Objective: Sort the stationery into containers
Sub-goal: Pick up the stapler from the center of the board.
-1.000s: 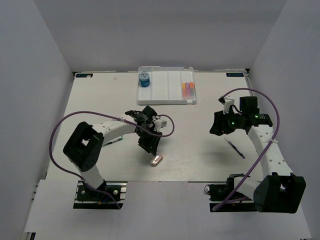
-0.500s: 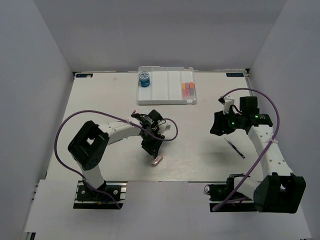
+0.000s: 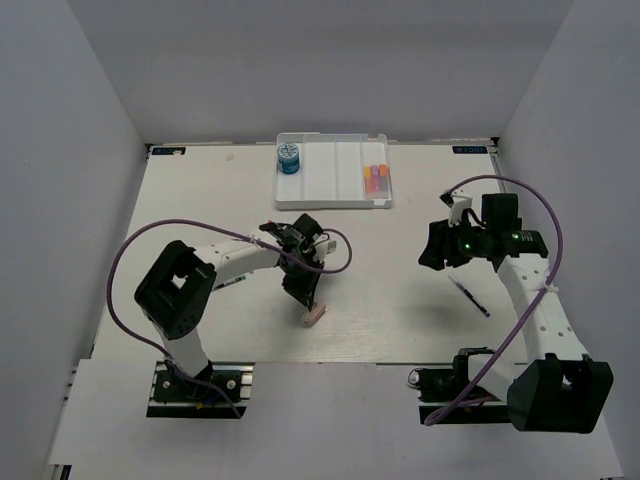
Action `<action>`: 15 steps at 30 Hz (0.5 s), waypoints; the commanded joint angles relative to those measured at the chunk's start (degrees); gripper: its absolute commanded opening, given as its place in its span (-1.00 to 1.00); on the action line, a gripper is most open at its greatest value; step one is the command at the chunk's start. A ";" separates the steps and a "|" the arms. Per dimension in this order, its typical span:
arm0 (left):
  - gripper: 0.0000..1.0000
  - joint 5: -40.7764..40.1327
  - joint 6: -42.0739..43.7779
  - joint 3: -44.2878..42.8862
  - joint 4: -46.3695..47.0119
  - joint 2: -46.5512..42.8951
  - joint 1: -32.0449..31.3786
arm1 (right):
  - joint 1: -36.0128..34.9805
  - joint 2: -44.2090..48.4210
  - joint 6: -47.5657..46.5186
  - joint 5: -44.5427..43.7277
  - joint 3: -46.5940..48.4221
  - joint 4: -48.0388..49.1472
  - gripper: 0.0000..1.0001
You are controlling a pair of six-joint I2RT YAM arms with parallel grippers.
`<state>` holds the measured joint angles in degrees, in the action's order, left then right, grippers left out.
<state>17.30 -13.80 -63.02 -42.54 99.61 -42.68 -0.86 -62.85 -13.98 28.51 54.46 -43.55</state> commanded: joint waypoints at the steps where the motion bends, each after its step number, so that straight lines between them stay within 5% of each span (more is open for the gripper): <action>1: -1.00 -1.37 -6.73 -7.01 5.01 -5.82 2.24 | 0.07 2.46 5.17 1.20 2.40 2.76 0.20; 8: -1.00 -15.10 -22.39 -20.54 18.80 -9.79 4.08 | -0.54 4.59 20.99 9.87 10.65 14.98 0.35; 15: -1.00 -7.73 -42.16 -15.56 36.28 -10.93 7.52 | -4.84 -4.47 38.05 13.60 17.87 29.03 0.42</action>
<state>7.07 -43.86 -82.43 -15.18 90.26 -36.16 -3.49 -65.52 14.26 39.31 69.73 -24.10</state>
